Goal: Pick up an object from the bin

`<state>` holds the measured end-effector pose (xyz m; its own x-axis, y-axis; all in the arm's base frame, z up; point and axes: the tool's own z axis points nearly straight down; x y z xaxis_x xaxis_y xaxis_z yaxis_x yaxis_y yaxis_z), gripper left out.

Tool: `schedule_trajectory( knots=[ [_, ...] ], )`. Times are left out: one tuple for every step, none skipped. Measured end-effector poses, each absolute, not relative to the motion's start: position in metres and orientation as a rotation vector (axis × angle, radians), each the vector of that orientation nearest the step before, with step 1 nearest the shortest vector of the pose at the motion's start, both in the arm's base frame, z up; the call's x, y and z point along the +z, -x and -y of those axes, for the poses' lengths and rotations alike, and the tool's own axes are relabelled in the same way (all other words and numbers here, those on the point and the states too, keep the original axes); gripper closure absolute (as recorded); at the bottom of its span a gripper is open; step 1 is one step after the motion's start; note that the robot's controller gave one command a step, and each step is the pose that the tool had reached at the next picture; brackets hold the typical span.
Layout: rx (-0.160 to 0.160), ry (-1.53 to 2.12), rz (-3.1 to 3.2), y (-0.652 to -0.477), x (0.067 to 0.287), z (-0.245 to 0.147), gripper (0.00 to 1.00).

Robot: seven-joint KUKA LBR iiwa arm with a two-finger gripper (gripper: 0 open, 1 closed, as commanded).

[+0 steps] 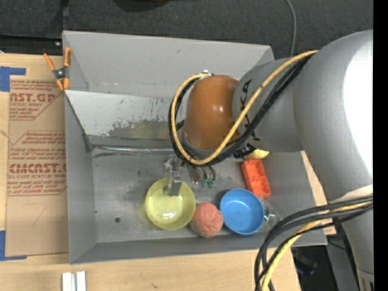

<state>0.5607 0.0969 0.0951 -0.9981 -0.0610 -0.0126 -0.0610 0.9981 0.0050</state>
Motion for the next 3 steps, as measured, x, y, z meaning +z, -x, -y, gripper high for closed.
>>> schedule_trajectory(
  knots=[
    [0.007, 0.096, -3.135, -0.559, 0.106, -0.097, 1.00],
    [0.009, 0.096, -3.127, -0.561, 0.125, -0.097, 1.00],
    [0.009, 0.095, -3.125, -0.561, 0.133, -0.097, 1.00]
  ],
)
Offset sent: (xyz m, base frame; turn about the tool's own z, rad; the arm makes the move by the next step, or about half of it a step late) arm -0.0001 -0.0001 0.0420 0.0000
